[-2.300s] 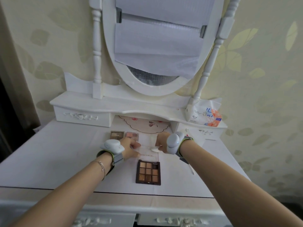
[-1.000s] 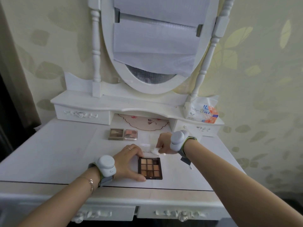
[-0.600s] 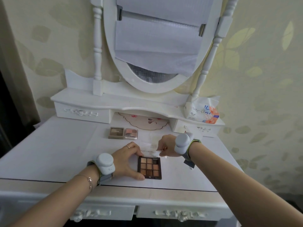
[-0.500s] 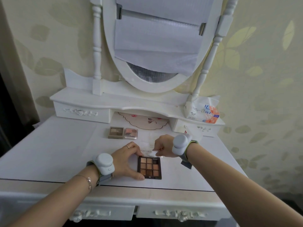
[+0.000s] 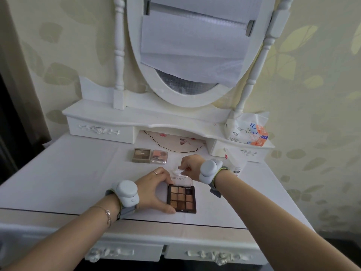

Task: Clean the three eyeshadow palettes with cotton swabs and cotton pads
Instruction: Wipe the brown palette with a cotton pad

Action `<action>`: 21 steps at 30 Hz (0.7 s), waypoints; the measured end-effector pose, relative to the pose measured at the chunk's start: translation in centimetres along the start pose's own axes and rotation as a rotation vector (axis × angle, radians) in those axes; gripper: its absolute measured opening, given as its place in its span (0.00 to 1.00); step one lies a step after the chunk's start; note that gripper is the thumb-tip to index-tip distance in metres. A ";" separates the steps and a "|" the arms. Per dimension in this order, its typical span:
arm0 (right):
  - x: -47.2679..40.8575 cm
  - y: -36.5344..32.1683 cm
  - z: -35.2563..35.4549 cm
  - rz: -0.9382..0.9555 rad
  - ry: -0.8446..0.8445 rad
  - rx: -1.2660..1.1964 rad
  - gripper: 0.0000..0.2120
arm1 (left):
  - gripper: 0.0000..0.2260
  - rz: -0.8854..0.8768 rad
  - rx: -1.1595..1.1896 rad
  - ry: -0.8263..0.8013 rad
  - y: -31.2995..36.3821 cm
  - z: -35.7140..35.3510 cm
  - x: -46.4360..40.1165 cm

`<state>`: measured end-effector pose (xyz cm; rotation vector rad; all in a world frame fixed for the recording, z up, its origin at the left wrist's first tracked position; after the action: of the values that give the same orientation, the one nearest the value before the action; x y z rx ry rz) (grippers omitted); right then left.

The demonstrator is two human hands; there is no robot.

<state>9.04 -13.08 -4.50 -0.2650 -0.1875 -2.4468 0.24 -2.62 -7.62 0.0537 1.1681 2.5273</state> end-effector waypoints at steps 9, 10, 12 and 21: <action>0.1 -0.2 0.2 0.029 0.059 -0.042 0.14 | 0.42 0.002 -0.006 -0.002 0.4 0.2 0.1; 0.2 -0.4 0.2 0.039 0.066 -0.045 0.14 | 0.42 0.001 -0.010 -0.003 0.5 0.2 0.1; 0.3 -0.8 0.2 0.053 0.071 -0.055 0.14 | 0.42 0.003 -0.022 -0.014 0.5 0.2 0.2; 1.1 -1.3 0.2 0.090 0.026 -0.053 0.13 | 0.27 0.046 0.005 0.025 0.6 0.4 0.8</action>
<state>7.37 -12.68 -4.09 -0.2588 -0.0971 -2.3667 -0.63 -2.38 -7.04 0.0505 1.1959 2.5718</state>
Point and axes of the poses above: each hand's wrist, its own x-axis away from the middle knuckle, its own z-axis out of the back of the hand, y = z × x, the point moved 6 cm from there along -x, towards the middle knuckle, and after that the axes turned 5 degrees about x, right-handed, at the moved point
